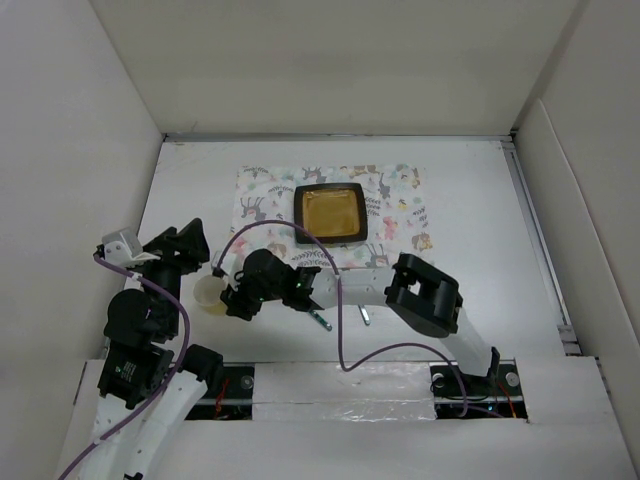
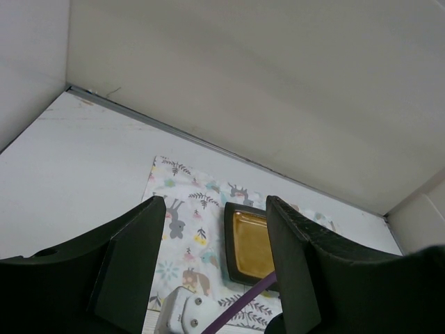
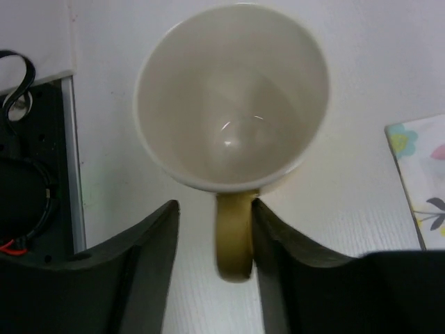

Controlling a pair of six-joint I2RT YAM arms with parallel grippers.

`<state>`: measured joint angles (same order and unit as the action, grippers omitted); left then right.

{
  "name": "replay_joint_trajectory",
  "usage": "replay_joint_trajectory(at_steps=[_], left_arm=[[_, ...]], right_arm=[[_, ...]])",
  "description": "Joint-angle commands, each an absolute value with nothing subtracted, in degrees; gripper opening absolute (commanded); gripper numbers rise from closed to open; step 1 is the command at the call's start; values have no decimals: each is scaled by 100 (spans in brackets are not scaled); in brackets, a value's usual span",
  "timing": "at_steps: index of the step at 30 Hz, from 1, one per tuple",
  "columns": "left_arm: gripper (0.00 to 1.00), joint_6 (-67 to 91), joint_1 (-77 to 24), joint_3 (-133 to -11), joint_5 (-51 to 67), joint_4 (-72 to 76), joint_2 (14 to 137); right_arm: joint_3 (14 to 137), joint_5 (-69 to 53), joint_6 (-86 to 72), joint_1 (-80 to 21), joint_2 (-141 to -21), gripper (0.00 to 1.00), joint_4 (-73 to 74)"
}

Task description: Set the dinner table for one person

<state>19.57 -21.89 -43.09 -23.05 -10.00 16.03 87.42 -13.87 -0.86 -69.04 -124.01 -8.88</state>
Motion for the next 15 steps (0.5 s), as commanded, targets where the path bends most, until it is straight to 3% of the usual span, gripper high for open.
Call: replay_joint_trajectory(at_steps=[1,2,3,5,6,15], left_arm=[[57,1934,-2153,-4289,-2241,-747,1556],[57,1934,-2153,-4280,-2250,-738,1547],[57,1934,-2153,-4280,-2276,-756,1538],[57,1951,-2153,-4298,-2233,-773,1538],[57,1942,-2153,-4280,-2206,-747,1529],[57,1942,-2153,-4280,-2224,-791,1521]], right_arm=[[9053,-1081,-255,-6926,-12410,48,-993],[9044,-1029,-324,-6926,-12419,43,-1019],[9035,-976,-369,-6926,-12410,25,-1046],[9053,-941,-448,-6926,-12419,13,-1046],[9061,-949,-483,-6926,-12402,1,-1046],[8359,-588,-1124,-6523,-10856,0,-2091]])
